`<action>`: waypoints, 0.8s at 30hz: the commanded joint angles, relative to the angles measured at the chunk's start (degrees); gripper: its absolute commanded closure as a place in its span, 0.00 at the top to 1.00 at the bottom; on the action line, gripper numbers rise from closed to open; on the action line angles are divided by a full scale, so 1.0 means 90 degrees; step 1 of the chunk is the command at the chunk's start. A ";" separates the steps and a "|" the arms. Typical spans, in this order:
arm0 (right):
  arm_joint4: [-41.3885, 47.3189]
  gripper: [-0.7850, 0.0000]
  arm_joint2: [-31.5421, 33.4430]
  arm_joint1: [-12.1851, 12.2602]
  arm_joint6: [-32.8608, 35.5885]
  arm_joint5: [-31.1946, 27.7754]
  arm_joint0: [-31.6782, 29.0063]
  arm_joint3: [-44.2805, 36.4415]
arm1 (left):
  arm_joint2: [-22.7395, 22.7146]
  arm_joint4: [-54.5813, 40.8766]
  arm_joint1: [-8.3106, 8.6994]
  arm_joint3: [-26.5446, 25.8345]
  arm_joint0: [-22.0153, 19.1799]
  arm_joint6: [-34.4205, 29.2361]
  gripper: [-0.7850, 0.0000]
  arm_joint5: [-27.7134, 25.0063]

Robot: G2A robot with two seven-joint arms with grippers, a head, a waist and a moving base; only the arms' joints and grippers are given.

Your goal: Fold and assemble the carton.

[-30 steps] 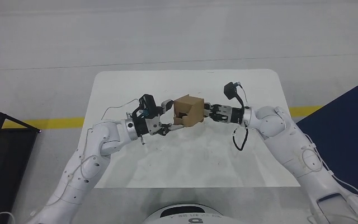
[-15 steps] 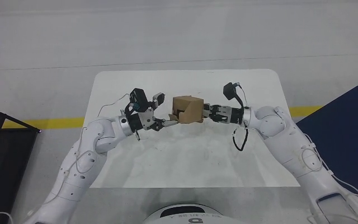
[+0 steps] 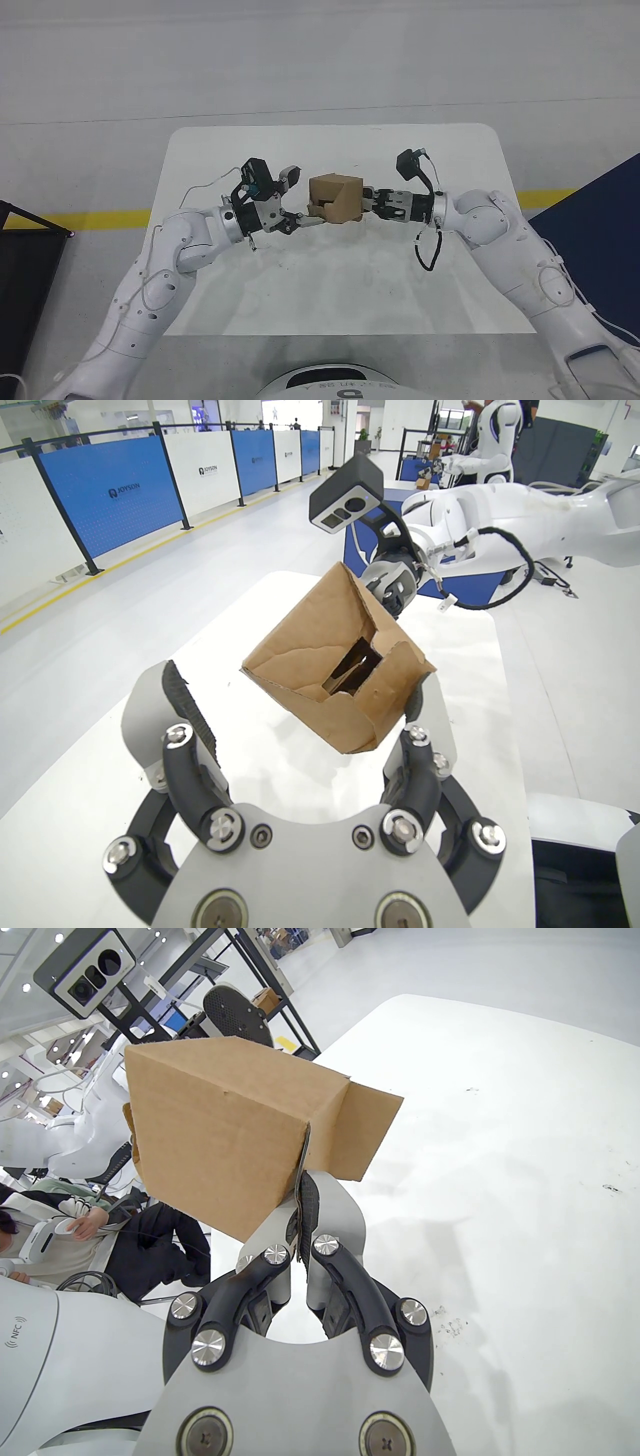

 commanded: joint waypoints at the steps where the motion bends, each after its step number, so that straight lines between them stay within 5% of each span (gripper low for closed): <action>1: -0.0004 0.00 0.0002 0.0002 0.0017 -0.0002 -0.0002 -0.0003 | 0.0041 0.0024 -0.0012 0.0013 -0.0060 -0.0038 0.96 0.0055; 24: 0.0027 0.00 -0.0051 -0.0009 0.0106 0.0010 0.0053 0.0027 | 0.0231 0.0402 -0.0063 0.0220 -0.0298 -0.0124 0.98 0.0130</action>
